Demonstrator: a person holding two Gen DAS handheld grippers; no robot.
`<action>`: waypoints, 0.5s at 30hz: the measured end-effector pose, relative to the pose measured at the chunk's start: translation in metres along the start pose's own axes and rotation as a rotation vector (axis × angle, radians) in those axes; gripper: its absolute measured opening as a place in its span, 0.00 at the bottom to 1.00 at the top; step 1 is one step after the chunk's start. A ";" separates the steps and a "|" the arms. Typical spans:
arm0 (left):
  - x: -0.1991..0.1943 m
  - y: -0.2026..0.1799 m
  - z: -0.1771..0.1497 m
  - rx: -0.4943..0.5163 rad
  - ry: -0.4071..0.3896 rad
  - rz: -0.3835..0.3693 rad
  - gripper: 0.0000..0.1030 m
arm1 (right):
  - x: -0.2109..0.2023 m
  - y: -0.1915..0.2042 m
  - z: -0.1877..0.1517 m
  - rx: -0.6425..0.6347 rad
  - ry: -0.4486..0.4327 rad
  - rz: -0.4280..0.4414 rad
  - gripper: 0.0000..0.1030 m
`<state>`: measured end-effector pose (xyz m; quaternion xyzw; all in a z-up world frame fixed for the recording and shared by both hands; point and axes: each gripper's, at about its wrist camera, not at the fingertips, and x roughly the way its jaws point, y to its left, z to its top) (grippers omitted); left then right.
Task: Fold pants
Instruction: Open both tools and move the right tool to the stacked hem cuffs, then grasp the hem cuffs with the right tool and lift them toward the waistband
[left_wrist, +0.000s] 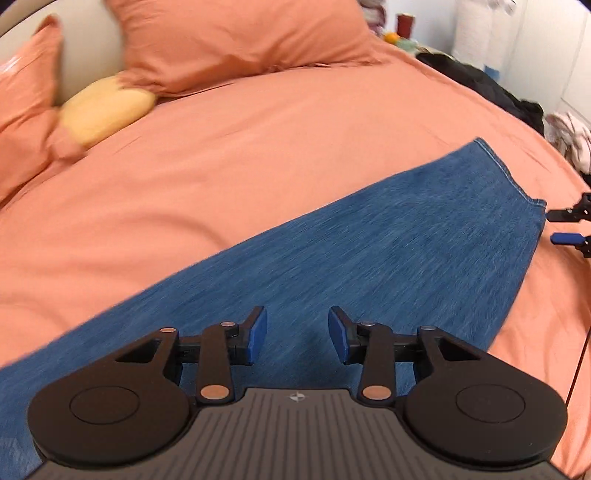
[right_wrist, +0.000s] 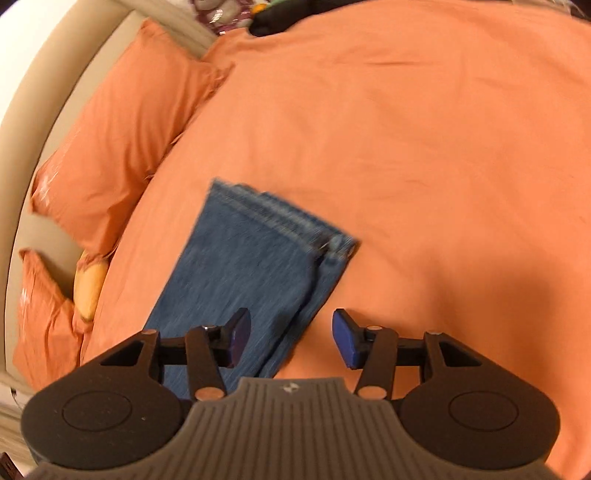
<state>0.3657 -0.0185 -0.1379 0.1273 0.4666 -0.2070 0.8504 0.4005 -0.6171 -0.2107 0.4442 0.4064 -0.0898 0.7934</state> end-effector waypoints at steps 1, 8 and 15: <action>0.009 -0.009 0.004 0.019 0.005 -0.004 0.42 | 0.006 -0.005 0.004 0.010 0.003 0.004 0.44; 0.068 -0.030 0.033 0.047 0.027 -0.014 0.31 | 0.035 -0.027 0.020 0.028 -0.021 0.065 0.19; 0.107 -0.029 0.061 0.013 0.053 0.004 0.21 | 0.044 -0.025 0.025 -0.075 -0.022 0.066 0.14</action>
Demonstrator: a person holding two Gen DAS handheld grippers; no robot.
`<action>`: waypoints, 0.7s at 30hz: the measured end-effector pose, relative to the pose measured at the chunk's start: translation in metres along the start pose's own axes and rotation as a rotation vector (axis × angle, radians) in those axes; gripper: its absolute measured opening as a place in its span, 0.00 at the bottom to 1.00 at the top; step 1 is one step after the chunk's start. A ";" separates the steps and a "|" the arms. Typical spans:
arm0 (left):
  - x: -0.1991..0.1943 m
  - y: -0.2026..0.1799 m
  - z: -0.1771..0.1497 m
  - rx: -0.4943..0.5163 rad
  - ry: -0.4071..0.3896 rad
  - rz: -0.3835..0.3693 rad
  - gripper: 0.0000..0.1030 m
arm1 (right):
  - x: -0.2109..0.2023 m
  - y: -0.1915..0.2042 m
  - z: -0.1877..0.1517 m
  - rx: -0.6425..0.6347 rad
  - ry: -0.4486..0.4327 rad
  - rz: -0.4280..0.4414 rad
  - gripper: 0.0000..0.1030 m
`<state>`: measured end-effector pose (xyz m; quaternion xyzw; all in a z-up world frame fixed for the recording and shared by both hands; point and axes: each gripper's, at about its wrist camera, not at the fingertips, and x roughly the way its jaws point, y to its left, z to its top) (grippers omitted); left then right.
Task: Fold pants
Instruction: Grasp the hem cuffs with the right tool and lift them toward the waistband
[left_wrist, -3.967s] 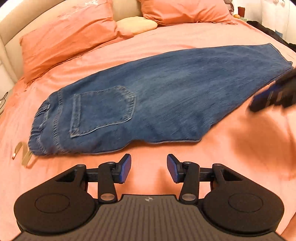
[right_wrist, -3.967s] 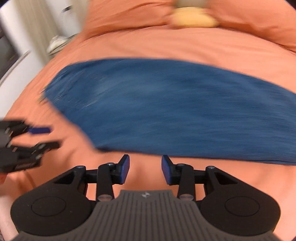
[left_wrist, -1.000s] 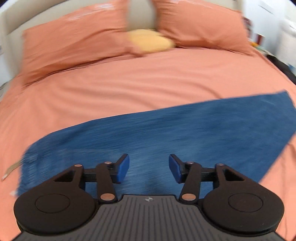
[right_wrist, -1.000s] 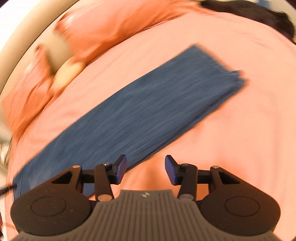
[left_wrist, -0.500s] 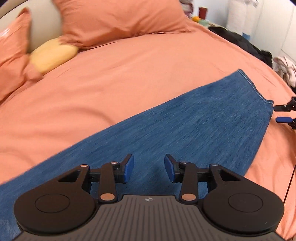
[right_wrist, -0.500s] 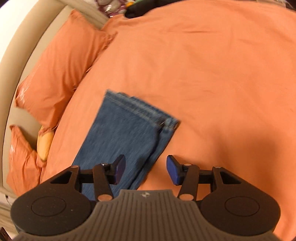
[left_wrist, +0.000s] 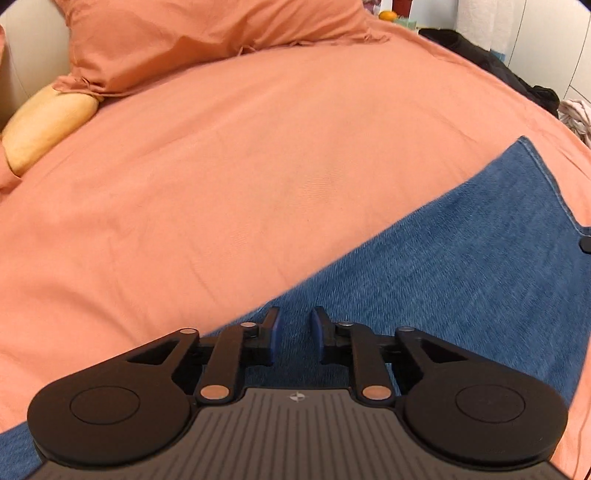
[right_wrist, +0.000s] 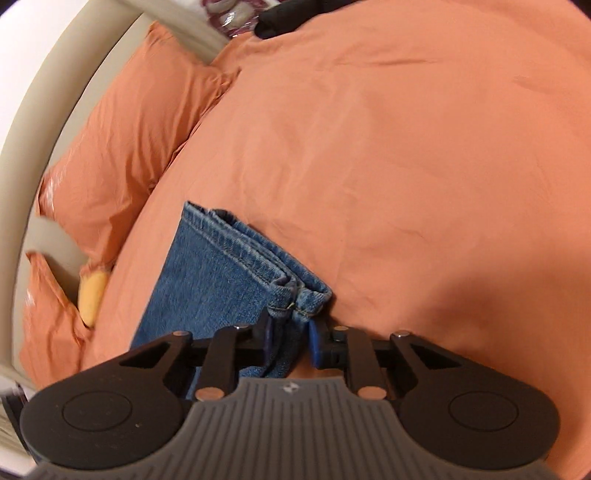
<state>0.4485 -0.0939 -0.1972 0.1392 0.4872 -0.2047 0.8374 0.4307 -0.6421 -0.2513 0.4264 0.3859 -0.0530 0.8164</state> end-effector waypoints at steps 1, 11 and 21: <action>0.002 -0.001 0.001 0.006 0.006 0.005 0.20 | 0.000 0.002 0.000 -0.009 -0.001 -0.006 0.14; -0.037 -0.035 -0.031 0.097 0.047 -0.049 0.09 | -0.008 0.022 0.001 -0.078 -0.016 -0.067 0.07; -0.080 -0.079 -0.110 0.024 0.077 -0.211 0.00 | -0.053 0.096 0.009 -0.245 -0.065 -0.078 0.06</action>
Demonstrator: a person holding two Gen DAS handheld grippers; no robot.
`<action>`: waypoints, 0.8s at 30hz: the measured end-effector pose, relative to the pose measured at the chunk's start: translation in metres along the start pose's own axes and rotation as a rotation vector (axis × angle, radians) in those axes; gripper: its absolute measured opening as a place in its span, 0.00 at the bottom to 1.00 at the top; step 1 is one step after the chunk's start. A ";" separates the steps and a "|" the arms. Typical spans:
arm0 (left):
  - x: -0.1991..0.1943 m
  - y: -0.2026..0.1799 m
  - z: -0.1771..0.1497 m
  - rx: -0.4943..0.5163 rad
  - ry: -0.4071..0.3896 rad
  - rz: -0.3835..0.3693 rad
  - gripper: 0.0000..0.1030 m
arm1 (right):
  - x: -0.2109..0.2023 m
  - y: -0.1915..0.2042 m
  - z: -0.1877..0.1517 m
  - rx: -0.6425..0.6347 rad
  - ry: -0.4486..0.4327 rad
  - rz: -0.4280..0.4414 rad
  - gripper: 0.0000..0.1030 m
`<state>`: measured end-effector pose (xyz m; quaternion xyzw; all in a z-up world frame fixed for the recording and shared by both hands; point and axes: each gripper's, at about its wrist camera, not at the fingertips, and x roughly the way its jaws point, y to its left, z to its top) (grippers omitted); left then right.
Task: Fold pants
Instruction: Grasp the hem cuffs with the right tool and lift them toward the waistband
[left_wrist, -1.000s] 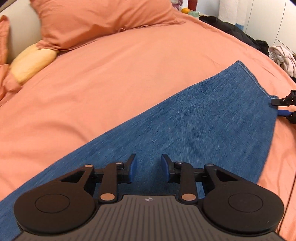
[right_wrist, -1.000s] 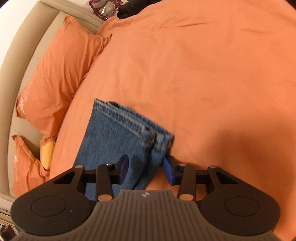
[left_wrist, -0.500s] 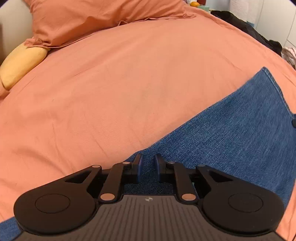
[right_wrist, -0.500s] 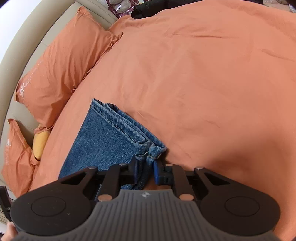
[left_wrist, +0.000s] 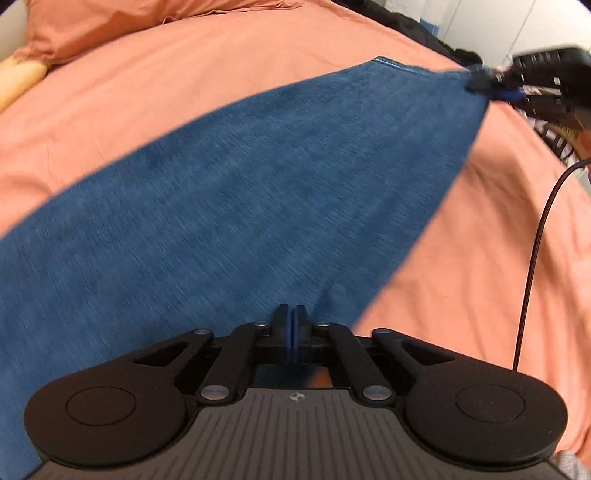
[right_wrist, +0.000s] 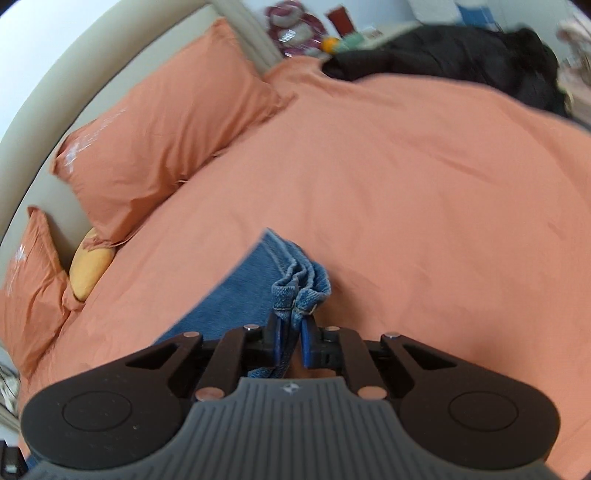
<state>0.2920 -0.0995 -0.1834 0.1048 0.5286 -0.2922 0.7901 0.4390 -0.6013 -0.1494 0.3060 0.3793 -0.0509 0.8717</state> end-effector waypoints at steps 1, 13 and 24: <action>-0.004 -0.002 -0.004 -0.020 -0.002 -0.020 0.00 | -0.006 0.011 0.003 -0.027 -0.005 -0.001 0.05; -0.105 0.040 -0.063 -0.102 -0.093 -0.066 0.03 | -0.087 0.190 -0.003 -0.428 -0.095 0.103 0.05; -0.178 0.145 -0.130 -0.350 -0.205 0.061 0.03 | -0.075 0.354 -0.109 -0.635 -0.001 0.265 0.05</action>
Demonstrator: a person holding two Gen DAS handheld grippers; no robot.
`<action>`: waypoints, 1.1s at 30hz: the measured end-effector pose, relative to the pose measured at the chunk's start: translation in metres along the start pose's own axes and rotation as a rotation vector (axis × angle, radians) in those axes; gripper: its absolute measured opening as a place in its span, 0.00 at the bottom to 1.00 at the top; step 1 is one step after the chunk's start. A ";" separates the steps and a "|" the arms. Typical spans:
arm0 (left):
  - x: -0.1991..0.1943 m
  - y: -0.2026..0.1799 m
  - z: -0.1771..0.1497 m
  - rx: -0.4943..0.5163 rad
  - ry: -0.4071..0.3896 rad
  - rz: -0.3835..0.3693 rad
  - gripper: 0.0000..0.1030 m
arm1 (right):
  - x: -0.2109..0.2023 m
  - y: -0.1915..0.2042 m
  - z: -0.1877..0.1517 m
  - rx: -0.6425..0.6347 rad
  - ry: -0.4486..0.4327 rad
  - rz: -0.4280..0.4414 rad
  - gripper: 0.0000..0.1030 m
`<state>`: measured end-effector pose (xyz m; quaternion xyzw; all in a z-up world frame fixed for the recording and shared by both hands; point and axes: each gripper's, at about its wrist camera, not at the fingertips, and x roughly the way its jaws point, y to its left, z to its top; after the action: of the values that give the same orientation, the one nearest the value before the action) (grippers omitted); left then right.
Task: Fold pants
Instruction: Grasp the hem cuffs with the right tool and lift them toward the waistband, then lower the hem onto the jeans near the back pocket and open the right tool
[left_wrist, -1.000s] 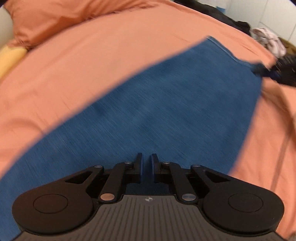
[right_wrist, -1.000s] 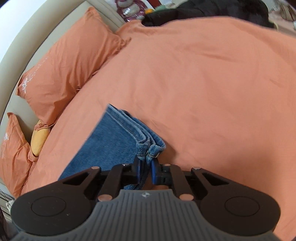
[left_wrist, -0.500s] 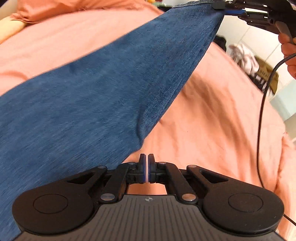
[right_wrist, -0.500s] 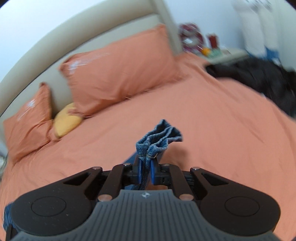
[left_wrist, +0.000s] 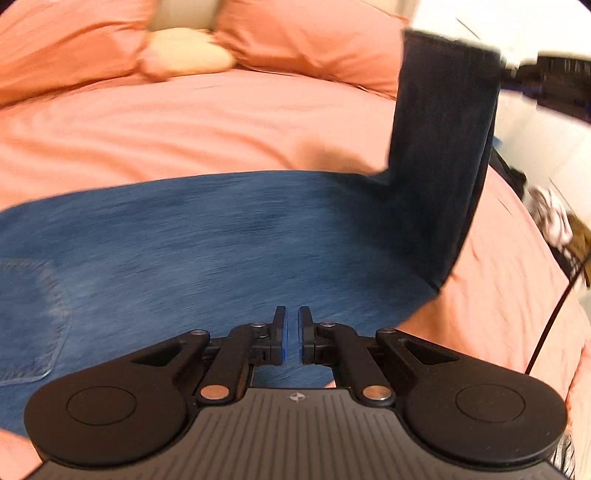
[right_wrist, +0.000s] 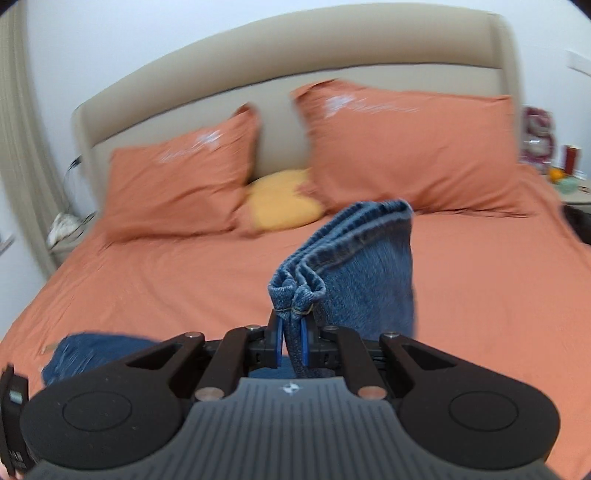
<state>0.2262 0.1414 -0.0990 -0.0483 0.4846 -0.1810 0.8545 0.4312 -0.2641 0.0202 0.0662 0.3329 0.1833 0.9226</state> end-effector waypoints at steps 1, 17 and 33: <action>-0.003 0.009 -0.003 -0.022 -0.004 0.000 0.03 | 0.011 0.012 -0.008 -0.002 0.017 0.019 0.05; -0.008 0.085 -0.009 -0.349 -0.073 -0.133 0.49 | 0.154 0.090 -0.167 -0.074 0.442 0.083 0.15; 0.067 0.092 0.050 -0.381 -0.073 -0.116 0.53 | 0.126 -0.032 -0.093 -0.086 0.333 -0.176 0.17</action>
<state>0.3237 0.1988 -0.1510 -0.2436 0.4752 -0.1329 0.8350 0.4708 -0.2458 -0.1339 -0.0340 0.4771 0.1243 0.8694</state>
